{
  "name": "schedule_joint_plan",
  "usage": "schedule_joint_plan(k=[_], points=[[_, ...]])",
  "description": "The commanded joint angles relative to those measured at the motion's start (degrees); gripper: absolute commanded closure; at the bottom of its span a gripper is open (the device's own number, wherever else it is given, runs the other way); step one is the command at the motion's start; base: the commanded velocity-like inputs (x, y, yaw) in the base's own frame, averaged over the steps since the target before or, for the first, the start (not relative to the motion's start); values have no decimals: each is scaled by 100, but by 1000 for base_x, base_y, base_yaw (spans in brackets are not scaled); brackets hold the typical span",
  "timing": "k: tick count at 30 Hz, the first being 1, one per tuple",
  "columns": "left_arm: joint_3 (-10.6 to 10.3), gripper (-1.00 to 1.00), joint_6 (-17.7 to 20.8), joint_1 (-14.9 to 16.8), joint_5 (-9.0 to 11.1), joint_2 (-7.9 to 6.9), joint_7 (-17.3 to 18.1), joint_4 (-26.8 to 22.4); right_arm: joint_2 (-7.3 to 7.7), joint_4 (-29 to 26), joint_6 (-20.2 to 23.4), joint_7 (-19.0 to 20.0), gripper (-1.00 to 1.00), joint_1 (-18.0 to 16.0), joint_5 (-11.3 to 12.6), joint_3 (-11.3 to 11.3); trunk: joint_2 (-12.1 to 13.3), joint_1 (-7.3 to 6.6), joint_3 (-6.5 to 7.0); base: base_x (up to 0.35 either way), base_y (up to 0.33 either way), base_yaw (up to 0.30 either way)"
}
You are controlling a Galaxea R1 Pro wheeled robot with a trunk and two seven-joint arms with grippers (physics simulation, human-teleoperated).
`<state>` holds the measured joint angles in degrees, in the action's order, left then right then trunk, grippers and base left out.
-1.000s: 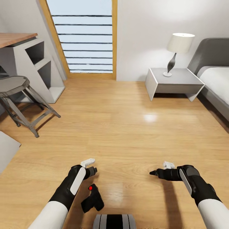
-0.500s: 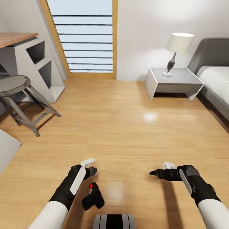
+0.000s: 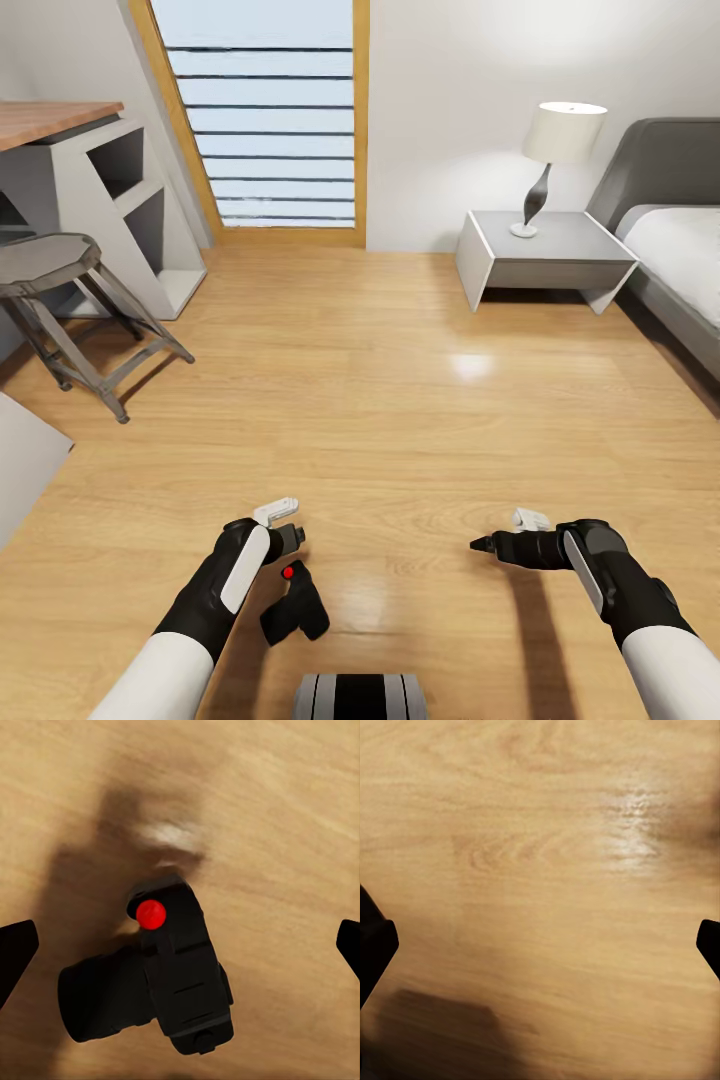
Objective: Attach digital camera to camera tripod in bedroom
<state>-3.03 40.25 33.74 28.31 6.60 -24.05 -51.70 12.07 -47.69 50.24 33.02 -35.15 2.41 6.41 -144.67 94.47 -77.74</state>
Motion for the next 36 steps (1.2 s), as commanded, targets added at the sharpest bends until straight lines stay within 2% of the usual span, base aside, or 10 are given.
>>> schedule_joint_plan(k=[1,26,36], points=[[-11,-100,10,2,60,-2,-56,-7,-1,-4,39,3,-100,-4,23,9,-2,-1,-4,-7,0,0],[-12,-100,16,3,48,-6,-56,0,0,-4,39,4,-100,-3,24,4,-2,-1,-4,-2,1,0],[-13,-100,18,1,28,-1,-56,-1,0,-4,39,3,-100,-4,23,7,-2,-1,-4,-122,111,0]])
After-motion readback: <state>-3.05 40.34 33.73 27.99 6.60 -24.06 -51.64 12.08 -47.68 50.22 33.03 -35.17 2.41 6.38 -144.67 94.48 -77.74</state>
